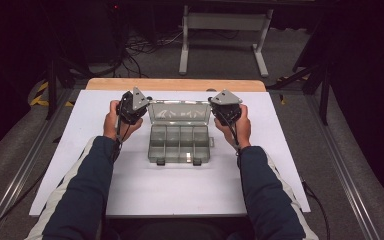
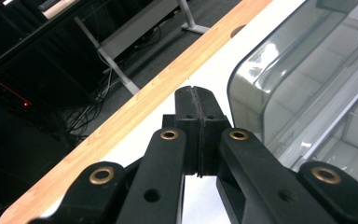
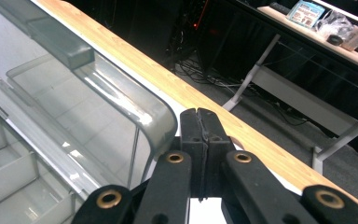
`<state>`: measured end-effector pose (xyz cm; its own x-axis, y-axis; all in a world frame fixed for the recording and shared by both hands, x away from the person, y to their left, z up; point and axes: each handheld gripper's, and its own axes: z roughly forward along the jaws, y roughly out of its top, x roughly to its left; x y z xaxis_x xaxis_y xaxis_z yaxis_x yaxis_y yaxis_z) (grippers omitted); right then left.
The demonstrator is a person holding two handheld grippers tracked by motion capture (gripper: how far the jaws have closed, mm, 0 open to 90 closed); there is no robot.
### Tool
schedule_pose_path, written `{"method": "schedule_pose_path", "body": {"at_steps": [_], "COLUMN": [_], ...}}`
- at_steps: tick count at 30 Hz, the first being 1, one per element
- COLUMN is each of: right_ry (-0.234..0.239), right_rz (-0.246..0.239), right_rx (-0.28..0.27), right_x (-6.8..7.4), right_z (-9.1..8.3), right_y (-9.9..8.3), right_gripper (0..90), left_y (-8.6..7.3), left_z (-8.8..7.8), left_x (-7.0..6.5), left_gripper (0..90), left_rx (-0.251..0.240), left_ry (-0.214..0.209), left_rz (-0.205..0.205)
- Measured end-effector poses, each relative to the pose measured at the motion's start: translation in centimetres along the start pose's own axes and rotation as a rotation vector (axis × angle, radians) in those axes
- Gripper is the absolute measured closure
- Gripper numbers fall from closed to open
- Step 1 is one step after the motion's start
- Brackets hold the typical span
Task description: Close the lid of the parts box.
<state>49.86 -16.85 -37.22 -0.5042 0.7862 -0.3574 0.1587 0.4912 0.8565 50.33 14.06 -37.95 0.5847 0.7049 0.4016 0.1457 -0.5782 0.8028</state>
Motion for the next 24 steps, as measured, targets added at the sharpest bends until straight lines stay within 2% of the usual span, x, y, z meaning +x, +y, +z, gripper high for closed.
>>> {"method": "schedule_pose_path", "body": {"at_steps": [12,24], "right_ry": [0.014,0.018], "right_rz": [0.001,-0.019], "right_rx": [0.016,0.022], "right_x": [0.4,0.9], "right_z": [-0.5,-1.2], "right_y": [-0.3,-0.5], "right_gripper": [90.0,90.0], "left_y": [-0.2,-0.6], "left_z": [-0.5,-1.0], "left_x": [-0.3,-0.8], "left_gripper": [89.9,89.9], "left_rx": [0.002,0.004], "left_ry": [-0.011,-0.03], "left_rz": [0.014,0.035]}}
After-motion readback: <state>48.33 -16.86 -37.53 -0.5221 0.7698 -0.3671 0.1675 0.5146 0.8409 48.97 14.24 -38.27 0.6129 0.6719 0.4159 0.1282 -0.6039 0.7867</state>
